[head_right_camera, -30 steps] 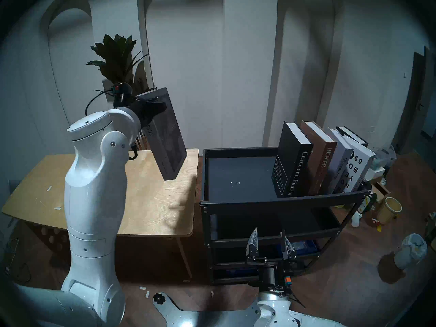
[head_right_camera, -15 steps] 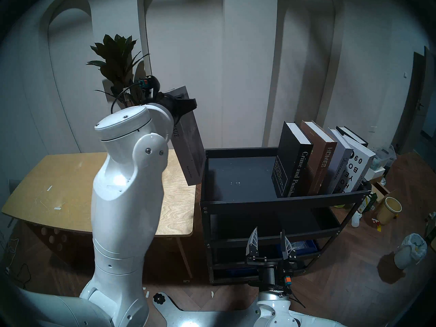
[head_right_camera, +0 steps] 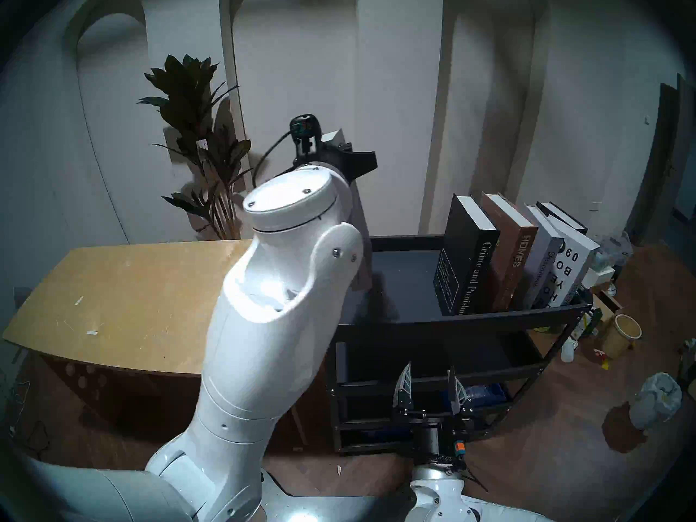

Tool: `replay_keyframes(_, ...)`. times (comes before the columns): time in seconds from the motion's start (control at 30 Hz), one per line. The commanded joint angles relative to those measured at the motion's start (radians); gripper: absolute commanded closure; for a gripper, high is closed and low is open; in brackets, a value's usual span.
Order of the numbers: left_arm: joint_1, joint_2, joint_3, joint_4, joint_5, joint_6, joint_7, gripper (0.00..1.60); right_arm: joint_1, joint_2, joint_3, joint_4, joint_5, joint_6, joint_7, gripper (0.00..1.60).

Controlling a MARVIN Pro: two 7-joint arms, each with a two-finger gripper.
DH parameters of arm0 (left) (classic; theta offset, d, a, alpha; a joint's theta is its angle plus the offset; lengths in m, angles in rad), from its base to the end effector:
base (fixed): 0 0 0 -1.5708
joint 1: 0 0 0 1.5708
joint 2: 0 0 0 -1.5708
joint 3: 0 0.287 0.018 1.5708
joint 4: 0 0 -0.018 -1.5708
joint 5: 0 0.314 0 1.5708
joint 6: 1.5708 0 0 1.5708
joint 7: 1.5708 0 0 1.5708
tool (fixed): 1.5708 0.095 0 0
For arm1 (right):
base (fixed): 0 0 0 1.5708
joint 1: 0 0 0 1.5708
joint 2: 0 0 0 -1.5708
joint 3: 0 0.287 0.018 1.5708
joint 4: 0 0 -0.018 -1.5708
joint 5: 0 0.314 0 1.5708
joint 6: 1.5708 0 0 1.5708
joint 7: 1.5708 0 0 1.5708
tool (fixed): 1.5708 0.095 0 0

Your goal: Move the books from the display table onto the shelf, standing them upright with spines facing out and tallest at one end

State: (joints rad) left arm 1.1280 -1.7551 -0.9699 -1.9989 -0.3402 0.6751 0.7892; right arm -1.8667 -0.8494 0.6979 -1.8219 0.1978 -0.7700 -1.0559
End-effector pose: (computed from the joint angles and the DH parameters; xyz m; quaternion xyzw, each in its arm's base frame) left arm 0.3854 -0.2115 -0.0074 0.6776 0.0545 0.7249 0.1113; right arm 0.1965 0.0282 -0.3683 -0.6445 0.1133 -0.7546 0.0494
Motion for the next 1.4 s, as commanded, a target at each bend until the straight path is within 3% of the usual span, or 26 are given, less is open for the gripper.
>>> replay_keyframes(0.0, 0.003, 0.023, 0.054, 0.014, 0.067, -0.124, -0.041, 1.6, -0.004, 0.005, 0.002, -0.021, -0.005, -0.001, -0.003, 0.0)
replay_keyframes(0.27, -0.043, 0.095, 0.107, 0.134, 0.16, -0.24, -0.06, 1.6, -0.005, 0.008, 0.002, -0.023, -0.005, -0.001, -0.002, 0.0)
replay_keyframes(0.47, -0.077, 0.057, 0.082, 0.285, 0.184, -0.199, -0.015, 1.6, -0.005, 0.01, 0.002, -0.024, -0.004, -0.001, -0.002, 0.0)
replay_keyframes(0.83, -0.058, 0.039, 0.061, 0.337, 0.16, -0.269, -0.002, 1.6, -0.006, 0.011, 0.002, -0.025, -0.004, -0.001, -0.002, 0.0)
replay_keyframes(1.13, 0.024, 0.054, 0.117, 0.331, 0.17, -0.325, 0.015, 1.6, -0.006, 0.01, 0.001, -0.025, -0.004, -0.001, -0.002, 0.0)
replay_keyframes(1.37, 0.051, 0.058, 0.155, 0.384, 0.16, -0.374, 0.02, 1.6, -0.006, 0.011, 0.002, -0.025, -0.004, -0.001, -0.002, 0.0)
